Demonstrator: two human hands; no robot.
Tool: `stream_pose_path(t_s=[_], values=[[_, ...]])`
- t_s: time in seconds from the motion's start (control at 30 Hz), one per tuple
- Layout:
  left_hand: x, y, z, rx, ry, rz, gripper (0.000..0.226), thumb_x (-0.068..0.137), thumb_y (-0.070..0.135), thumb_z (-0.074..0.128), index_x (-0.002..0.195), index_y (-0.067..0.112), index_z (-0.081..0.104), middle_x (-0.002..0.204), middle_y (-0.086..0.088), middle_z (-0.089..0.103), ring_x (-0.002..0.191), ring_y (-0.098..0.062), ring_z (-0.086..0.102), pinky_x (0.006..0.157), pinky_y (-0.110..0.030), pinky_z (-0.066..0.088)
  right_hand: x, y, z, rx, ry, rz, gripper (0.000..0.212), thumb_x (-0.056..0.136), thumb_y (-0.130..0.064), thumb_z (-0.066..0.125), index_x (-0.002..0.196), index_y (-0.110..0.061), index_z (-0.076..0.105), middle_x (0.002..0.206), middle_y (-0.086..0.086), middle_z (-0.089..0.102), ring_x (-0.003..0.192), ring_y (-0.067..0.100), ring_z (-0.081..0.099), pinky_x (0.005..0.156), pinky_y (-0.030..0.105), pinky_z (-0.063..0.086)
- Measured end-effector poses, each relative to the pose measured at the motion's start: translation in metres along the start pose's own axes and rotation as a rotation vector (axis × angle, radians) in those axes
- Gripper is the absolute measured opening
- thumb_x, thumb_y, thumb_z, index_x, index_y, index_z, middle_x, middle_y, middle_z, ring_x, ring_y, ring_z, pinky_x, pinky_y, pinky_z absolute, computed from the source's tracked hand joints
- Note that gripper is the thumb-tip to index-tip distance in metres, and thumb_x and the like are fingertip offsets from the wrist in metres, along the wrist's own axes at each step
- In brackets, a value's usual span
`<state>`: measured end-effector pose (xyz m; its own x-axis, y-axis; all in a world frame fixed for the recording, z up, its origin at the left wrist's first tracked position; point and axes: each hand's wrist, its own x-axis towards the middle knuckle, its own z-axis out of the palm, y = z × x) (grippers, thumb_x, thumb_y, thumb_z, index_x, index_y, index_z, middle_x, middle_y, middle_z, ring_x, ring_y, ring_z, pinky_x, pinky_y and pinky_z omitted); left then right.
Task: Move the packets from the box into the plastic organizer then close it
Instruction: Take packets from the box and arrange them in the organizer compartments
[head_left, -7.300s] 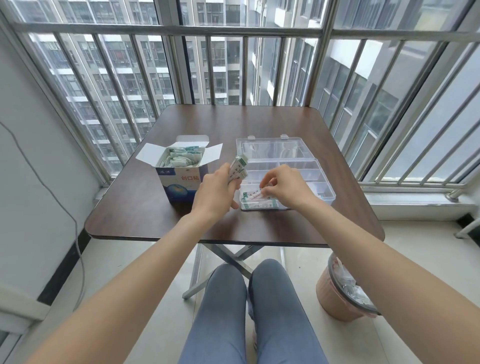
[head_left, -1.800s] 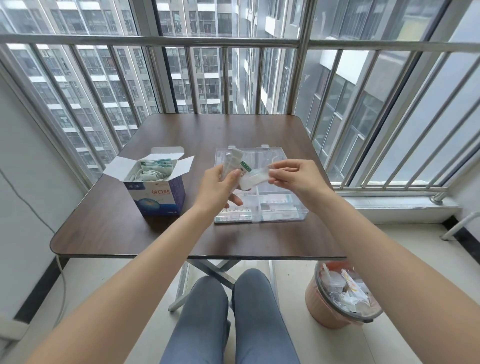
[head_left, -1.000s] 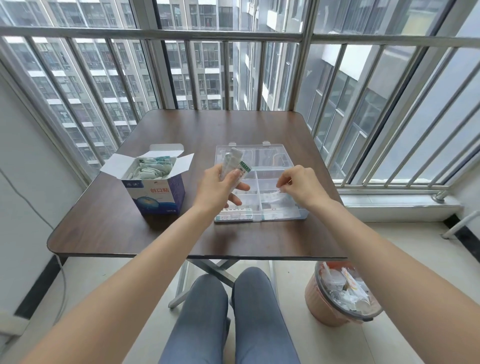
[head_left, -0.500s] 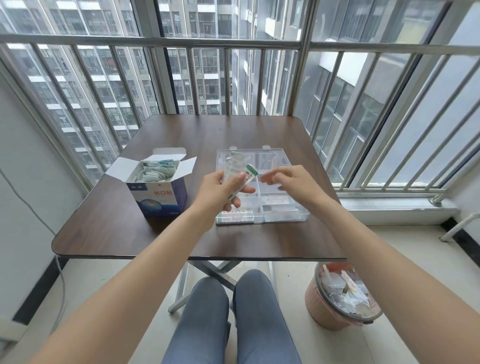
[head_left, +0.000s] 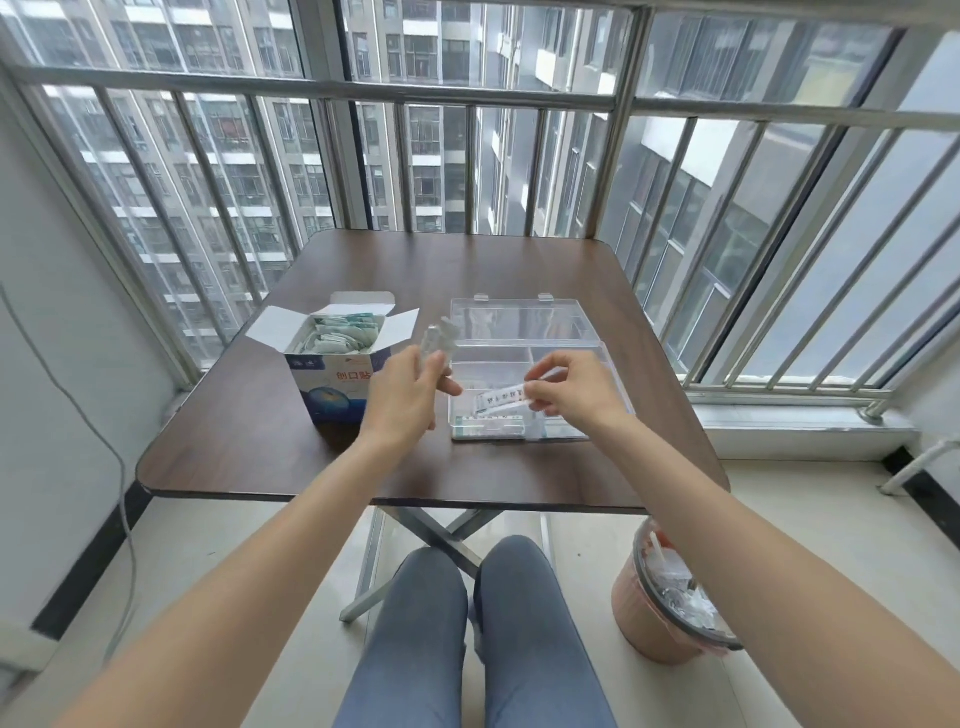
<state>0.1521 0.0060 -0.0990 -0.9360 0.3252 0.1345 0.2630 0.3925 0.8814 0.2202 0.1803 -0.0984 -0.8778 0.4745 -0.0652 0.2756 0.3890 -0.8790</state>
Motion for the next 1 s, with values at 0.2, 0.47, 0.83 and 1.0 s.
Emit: stream_pose_path(t_s=[0.2, 0.47, 0.83, 1.0], values=[[0.001, -0.006, -0.005, -0.083, -0.011, 0.011, 0.027, 0.101, 0.028, 0.04, 0.082, 0.014, 0.053, 0.077, 0.005, 0.07, 0.03, -0.004, 0.042, 0.048, -0.018, 0.039, 0.0, -0.005, 0.018, -0.33, 0.002, -0.077, 0.012, 0.075, -0.01, 0.067, 0.07, -0.019, 0.062, 0.073, 0.003, 0.066, 0.075, 0.018, 0.062, 0.071, 0.03, 0.051], [-0.002, -0.001, -0.008, -0.124, -0.065, -0.014, 0.028, 0.1, 0.027, 0.041, 0.079, 0.015, 0.054, 0.075, 0.004, 0.07, 0.032, -0.007, 0.041, 0.046, -0.017, 0.039, -0.007, -0.012, 0.031, -0.685, -0.006, -0.136, 0.013, 0.083, -0.013, 0.06, 0.088, -0.019, 0.07, 0.097, 0.004, 0.07, 0.096, 0.026, 0.062, 0.072, 0.029, 0.045], [-0.009, 0.004, -0.015, -0.325, -0.218, -0.086, 0.015, 0.099, 0.025, 0.045, 0.088, 0.021, 0.055, 0.077, 0.003, 0.069, 0.039, -0.006, 0.047, 0.039, -0.016, 0.029, -0.006, -0.011, 0.031, -0.692, -0.011, -0.19, 0.014, 0.085, -0.015, 0.062, 0.091, -0.017, 0.074, 0.099, 0.002, 0.07, 0.096, 0.022, 0.062, 0.07, 0.027, 0.044], [-0.008, 0.002, -0.016, -0.4, -0.194, -0.064, 0.007, 0.095, 0.026, 0.054, 0.091, 0.022, 0.058, 0.071, 0.003, 0.07, 0.037, -0.006, 0.041, 0.04, -0.017, 0.027, -0.006, -0.008, 0.023, -0.612, -0.064, -0.229, 0.013, 0.085, -0.018, 0.066, 0.094, -0.015, 0.075, 0.104, 0.004, 0.068, 0.098, 0.021, 0.061, 0.085, 0.036, 0.049]])
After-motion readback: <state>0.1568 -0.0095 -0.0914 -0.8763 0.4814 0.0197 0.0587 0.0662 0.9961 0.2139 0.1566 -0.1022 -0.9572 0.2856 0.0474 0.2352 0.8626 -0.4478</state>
